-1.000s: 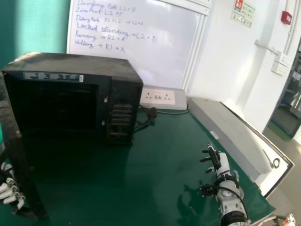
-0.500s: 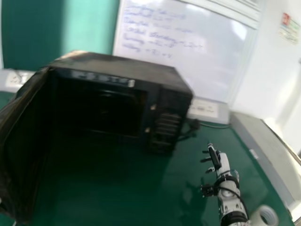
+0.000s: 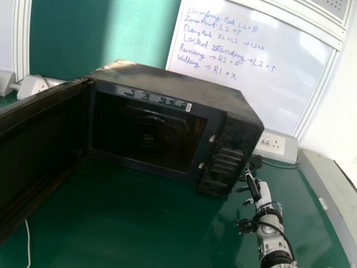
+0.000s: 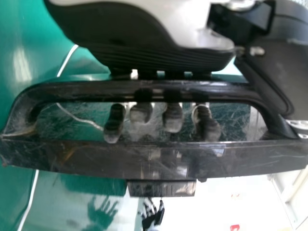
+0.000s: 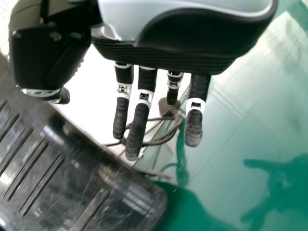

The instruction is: Open the door of oven

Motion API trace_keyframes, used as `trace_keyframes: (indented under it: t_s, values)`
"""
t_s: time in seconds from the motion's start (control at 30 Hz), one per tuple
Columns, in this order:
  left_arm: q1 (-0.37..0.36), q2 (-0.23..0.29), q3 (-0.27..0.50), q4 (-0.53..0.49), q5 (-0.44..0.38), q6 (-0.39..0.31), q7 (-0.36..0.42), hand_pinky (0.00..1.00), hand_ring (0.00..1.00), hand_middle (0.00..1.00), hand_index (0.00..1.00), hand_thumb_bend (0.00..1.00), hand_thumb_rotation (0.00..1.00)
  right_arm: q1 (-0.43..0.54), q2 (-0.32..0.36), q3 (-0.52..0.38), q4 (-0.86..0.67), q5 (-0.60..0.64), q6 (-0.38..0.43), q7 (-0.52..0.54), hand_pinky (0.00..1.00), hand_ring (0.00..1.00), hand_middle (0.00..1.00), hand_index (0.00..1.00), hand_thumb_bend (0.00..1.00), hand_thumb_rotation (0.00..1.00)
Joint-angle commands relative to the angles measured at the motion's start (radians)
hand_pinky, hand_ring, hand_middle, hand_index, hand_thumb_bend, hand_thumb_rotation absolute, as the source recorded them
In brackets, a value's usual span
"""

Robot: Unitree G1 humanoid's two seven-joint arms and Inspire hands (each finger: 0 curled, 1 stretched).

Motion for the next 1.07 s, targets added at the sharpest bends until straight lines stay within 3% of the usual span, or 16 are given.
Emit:
trace_keyframes:
  t_s: [0.0,0.27,0.53,0.87,1.03]
  values:
    - [-0.117,0.117,0.353,0.474,-0.111,0.189,0.92,0.0,0.01,0.05,0.09,0.87,0.91,-0.016,-0.07,0.014,0.002,-0.029,-0.004,-0.003,0.2,0.24,0.39,0.63,0.69,1.0]
    - [-0.18,0.108,0.334,0.47,-0.131,0.203,0.938,0.0,0.01,0.06,0.1,0.84,0.92,-0.016,-0.064,0.014,0.003,-0.028,0.003,-0.005,0.18,0.23,0.37,0.64,0.7,1.0]
    - [-0.225,0.116,0.324,0.473,-0.119,0.176,0.953,0.0,0.01,0.06,0.1,0.84,0.93,-0.017,-0.064,0.006,0.002,-0.019,-0.004,0.007,0.18,0.23,0.37,0.62,0.62,1.0]
    - [-0.271,0.119,0.334,0.483,-0.129,0.152,0.981,0.0,0.02,0.05,0.09,0.81,0.94,-0.019,-0.065,0.019,0.002,-0.034,0.004,-0.011,0.19,0.24,0.38,0.62,0.67,1.0]
    - [-0.304,0.102,0.357,0.483,-0.149,0.087,0.99,0.0,0.02,0.06,0.08,0.8,0.94,-0.02,-0.064,0.014,0.003,-0.029,0.0,-0.005,0.18,0.23,0.38,0.62,0.69,1.0]
